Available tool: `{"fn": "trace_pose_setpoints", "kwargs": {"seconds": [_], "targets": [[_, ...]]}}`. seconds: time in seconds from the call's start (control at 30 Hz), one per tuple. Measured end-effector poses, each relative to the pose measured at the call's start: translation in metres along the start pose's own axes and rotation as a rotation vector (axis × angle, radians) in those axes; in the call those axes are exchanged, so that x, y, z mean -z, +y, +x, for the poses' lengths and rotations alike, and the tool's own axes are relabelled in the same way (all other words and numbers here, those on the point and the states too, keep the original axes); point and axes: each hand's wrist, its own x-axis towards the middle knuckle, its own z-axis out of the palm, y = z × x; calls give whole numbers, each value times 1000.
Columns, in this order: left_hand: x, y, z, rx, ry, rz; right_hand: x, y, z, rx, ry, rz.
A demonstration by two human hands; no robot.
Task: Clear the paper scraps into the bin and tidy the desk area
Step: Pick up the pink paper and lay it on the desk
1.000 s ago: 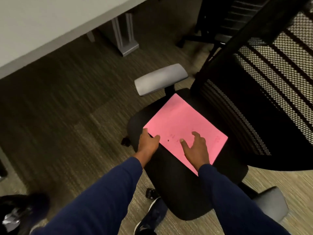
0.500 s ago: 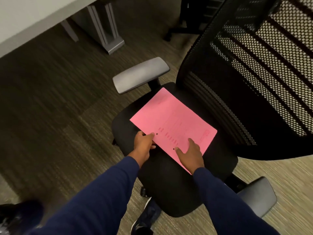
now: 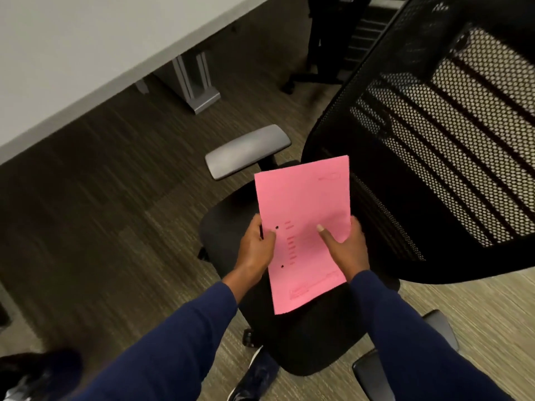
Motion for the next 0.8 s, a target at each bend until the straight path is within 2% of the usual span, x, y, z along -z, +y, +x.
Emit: {"fn": "trace_pose_setpoints", "kwargs": {"seconds": [0.17,0.4,0.57,0.8], "targets": [[37,46,-7,-8,-18,-124,17,-30,-4,-78,-65,211],[116,102,-32,-60,-25,-205,15,-90,-38,-55,-223,226],[187,129,-61,-71,46,-273,-12,-135,-80,-26,-350,286],[294,138,-111,-16,89,-378,-82,-209,-159,10,-362,337]]}}
